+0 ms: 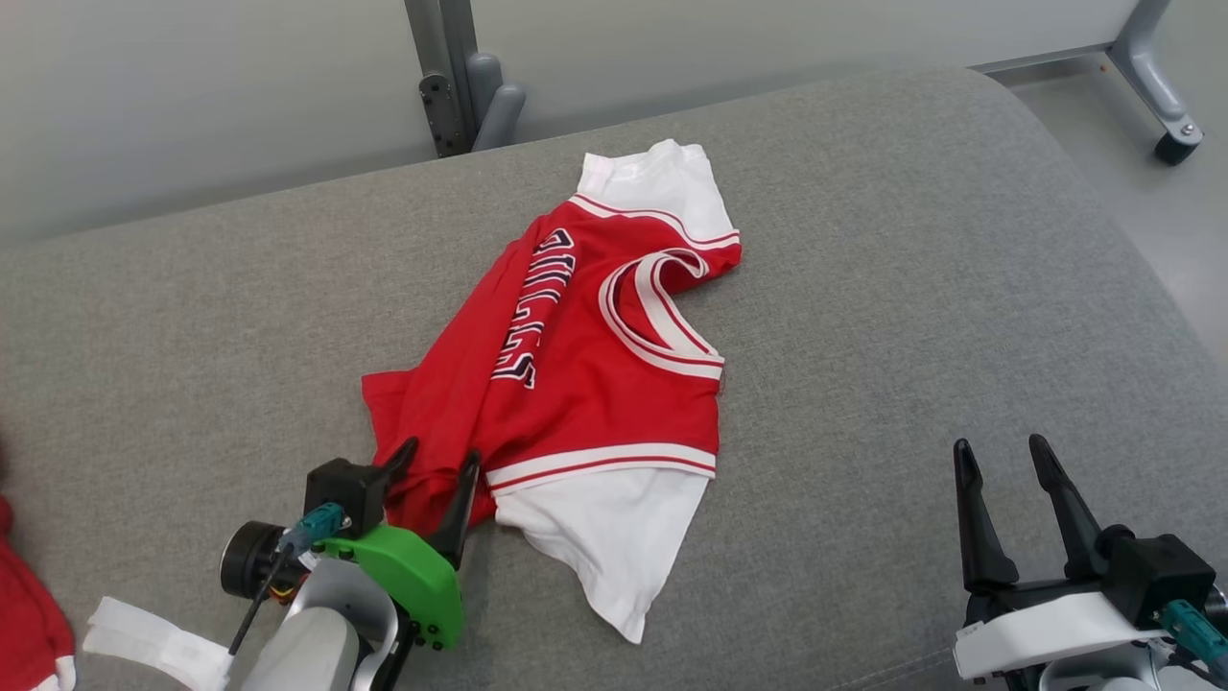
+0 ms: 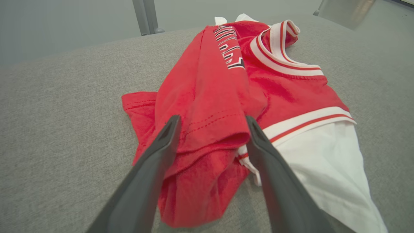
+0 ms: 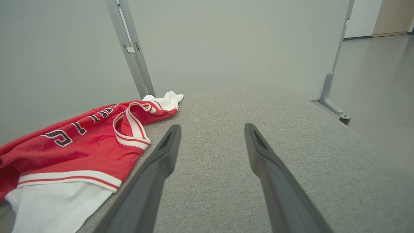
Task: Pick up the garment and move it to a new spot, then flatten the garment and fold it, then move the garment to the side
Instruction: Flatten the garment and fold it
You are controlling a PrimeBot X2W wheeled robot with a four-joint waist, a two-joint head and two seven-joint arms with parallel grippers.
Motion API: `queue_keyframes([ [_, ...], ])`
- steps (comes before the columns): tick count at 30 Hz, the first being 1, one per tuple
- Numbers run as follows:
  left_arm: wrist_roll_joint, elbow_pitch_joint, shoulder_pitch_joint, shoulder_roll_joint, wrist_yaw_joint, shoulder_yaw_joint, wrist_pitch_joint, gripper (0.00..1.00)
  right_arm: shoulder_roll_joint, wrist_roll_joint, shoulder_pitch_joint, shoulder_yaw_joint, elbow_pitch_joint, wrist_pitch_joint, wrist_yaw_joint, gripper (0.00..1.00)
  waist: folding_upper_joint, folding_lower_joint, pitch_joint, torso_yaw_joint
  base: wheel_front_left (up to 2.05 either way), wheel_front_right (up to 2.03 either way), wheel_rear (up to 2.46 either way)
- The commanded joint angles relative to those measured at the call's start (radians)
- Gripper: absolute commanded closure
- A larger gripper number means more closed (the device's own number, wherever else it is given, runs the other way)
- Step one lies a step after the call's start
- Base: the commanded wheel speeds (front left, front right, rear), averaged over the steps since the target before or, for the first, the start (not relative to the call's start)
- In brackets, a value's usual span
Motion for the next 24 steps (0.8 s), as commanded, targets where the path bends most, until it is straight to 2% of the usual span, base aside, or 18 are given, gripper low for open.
queue_keyframes([
  [1,-0.013,0.009,-0.021,0.01,0.003,0.007,-0.002,1.0,-0.001,0.003,-0.006,0.001,-0.003,-0.003,0.0,0.0,0.0,0.0,0.006,-0.008,0.0,0.0,0.0],
  [6,-0.05,-0.022,-0.056,0.025,-0.008,0.018,-0.01,1.0,-0.001,0.01,-0.013,-0.003,-0.001,-0.003,0.0,0.0,0.0,0.0,0.007,-0.01,0.0,0.0,0.0],
  [10,-0.085,-0.119,-0.087,0.049,-0.012,0.044,0.018,1.0,-0.001,0.012,-0.007,-0.006,0.003,-0.003,0.0,0.0,0.0,0.0,-0.002,-0.006,0.0,0.0,0.0],
  [17,-0.187,-0.457,-0.084,0.135,-0.015,0.078,0.204,1.0,-0.001,0.022,0.004,0.003,0.008,-0.003,0.0,0.0,0.0,0.0,-0.022,-0.003,0.0,0.0,0.0],
  [22,-0.251,-0.718,-0.009,0.192,0.026,0.107,0.354,1.0,-0.002,0.046,-0.003,0.022,0.011,-0.003,0.0,0.0,0.0,0.0,-0.016,-0.018,0.0,0.0,0.0],
  [24,-0.256,-0.761,0.011,0.2,0.037,0.106,0.374,1.0,-0.002,0.049,-0.005,0.023,0.011,-0.003,0.0,0.0,0.0,0.0,-0.014,-0.021,0.0,0.0,0.0],
])
